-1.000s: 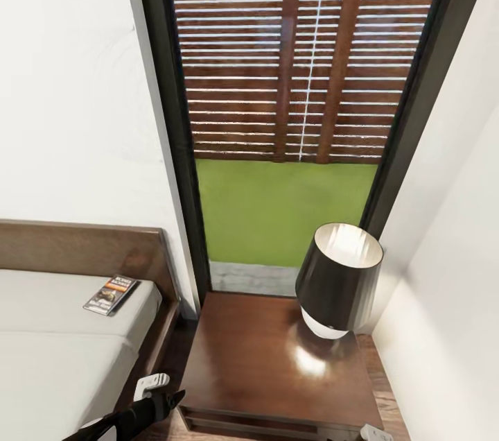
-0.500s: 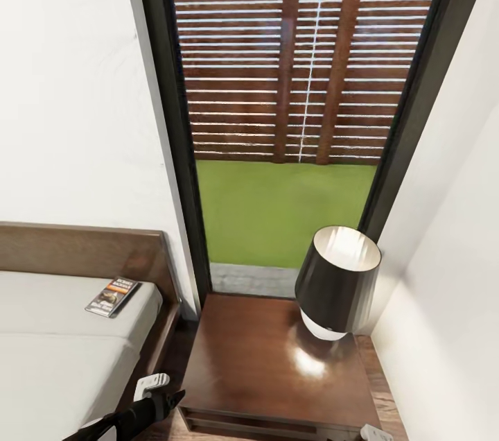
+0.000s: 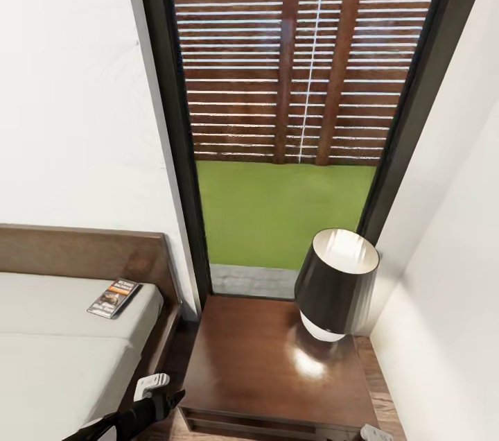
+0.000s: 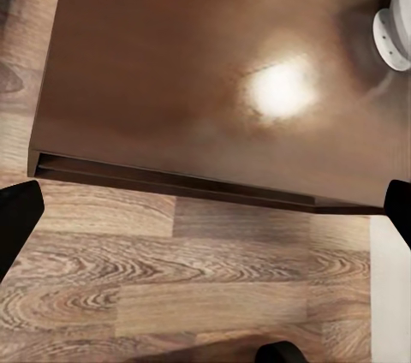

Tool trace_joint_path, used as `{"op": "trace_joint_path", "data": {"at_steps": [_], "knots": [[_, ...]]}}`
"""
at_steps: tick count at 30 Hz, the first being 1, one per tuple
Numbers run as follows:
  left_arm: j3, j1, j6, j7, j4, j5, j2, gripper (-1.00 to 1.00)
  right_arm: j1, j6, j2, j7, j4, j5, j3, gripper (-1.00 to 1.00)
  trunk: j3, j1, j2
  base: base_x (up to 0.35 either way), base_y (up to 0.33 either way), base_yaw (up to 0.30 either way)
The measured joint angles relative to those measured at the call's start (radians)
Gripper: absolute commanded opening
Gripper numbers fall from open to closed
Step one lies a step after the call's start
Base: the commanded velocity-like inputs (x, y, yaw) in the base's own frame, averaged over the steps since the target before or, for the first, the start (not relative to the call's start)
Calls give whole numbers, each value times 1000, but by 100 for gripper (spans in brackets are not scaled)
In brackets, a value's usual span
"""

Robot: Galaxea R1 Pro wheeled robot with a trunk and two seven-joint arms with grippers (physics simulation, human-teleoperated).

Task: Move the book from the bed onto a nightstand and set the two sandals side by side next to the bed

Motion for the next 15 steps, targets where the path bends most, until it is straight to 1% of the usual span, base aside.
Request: {"op": "trace_joint_path", "data": {"at_steps": [15], "knots": [[0,0,0,0,0,0,0,100,0,0,0,0,0,0,0,100,47,-58,105,0,0,0]]}}
